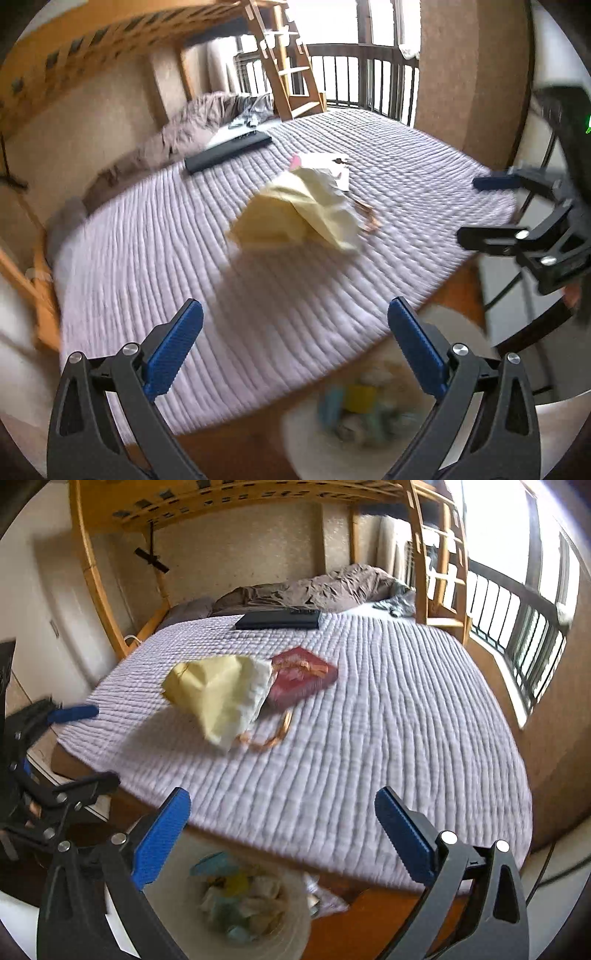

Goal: Collect trash

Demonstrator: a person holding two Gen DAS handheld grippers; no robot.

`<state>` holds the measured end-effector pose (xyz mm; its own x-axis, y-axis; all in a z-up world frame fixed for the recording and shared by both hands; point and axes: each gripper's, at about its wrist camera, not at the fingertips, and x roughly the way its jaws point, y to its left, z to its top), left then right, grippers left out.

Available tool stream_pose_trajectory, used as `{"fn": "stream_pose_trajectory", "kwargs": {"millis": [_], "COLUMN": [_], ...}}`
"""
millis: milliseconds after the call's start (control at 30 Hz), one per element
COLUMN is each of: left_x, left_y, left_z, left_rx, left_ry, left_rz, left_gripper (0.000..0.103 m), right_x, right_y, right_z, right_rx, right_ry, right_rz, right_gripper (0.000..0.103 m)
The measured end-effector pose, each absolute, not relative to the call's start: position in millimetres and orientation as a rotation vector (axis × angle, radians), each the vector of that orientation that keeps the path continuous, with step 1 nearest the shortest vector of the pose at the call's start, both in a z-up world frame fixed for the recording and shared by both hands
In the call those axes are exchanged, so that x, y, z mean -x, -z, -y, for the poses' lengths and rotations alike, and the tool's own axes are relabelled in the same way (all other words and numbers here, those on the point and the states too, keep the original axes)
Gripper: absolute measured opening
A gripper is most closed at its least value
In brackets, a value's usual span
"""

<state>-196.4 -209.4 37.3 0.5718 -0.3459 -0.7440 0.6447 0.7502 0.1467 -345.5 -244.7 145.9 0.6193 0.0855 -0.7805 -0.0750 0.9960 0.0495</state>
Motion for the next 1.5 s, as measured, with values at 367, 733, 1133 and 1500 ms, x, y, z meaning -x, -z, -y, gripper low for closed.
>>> {"fn": "stream_pose_trajectory", "kwargs": {"millis": [367,733,1133,1500], "left_x": [129,104,82,87], "left_y": [-9,-11,-2,-14], "left_z": [246,254,252,240], "left_rx": [-0.62,-0.627,-0.587,-0.456], "left_ry": [0.63,0.783,0.818,0.74], "left_rz": [-0.736,-0.721,-0.791,-0.802], "left_gripper": [0.101,0.101,0.071,0.063], "right_x": [237,164,135,149], "right_y": [-127,-107,-91,-108], "right_z": [268,280,274,293], "right_rx": [0.116,0.079,0.081,-0.023], "right_ry": [-0.134,-0.387,-0.504,-0.408], "right_rz": [-0.958,-1.017,-1.039,-0.988], "right_gripper": [0.098,0.098,0.095,0.088]}}
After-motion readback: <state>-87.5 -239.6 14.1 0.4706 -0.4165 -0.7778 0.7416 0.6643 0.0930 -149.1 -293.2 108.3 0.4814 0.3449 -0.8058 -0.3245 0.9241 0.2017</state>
